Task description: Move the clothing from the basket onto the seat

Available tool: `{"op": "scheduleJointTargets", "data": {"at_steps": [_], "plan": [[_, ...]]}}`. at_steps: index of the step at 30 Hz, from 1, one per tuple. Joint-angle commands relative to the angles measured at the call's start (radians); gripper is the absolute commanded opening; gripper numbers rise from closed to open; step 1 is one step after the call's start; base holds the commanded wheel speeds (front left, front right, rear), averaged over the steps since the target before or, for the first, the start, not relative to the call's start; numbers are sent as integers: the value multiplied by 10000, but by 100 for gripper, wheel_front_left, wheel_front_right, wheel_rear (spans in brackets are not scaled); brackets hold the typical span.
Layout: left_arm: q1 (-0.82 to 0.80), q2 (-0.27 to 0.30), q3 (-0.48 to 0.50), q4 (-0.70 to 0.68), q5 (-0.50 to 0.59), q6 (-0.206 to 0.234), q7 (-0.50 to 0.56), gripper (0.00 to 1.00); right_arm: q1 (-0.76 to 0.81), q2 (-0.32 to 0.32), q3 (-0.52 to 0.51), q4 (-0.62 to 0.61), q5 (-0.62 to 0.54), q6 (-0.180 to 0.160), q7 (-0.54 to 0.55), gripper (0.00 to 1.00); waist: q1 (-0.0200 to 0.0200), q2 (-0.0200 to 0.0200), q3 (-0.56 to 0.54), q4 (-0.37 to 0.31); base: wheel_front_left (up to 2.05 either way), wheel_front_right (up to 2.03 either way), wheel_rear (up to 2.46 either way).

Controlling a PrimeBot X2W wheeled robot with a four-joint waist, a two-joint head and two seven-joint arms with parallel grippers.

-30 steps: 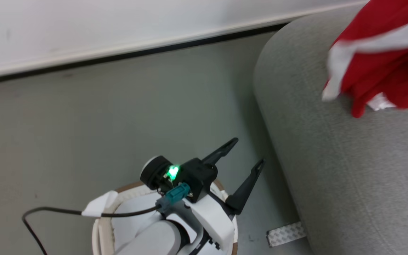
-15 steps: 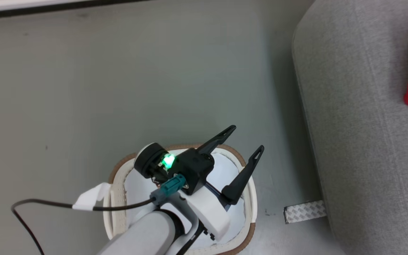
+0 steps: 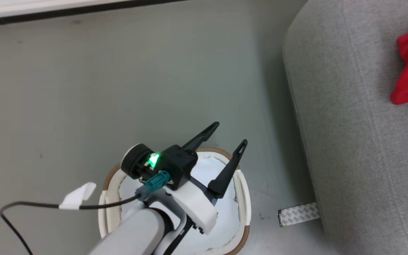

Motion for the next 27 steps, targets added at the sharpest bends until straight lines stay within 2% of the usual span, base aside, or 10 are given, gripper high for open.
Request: {"op": "scheduleJointTargets", "data": {"at_steps": [1,8,14,27], "plan": [[143,93,57,37,-75,52,-87,100,240,145,75,-225,-57,-26,-65,100,-1,0,-206,-98,0,0,0],[583,110,398,342,-385,357,-562,100,1882,1062,1177,-1401,-160,-26,-54,100,-1,0,-1178,-296,0,0,0],[1165,169,651,705,-584,669,-1006,100,3433,1481,2127,-2359,269,-26,-54,100,-1,0,-2140,-299,0,0,0],[3250,219,1736,1732,-1526,1438,-2622,100,6442,1886,4680,-4935,1484,-26,-56,100,-1,0,-4399,375,0,0,0]]}}
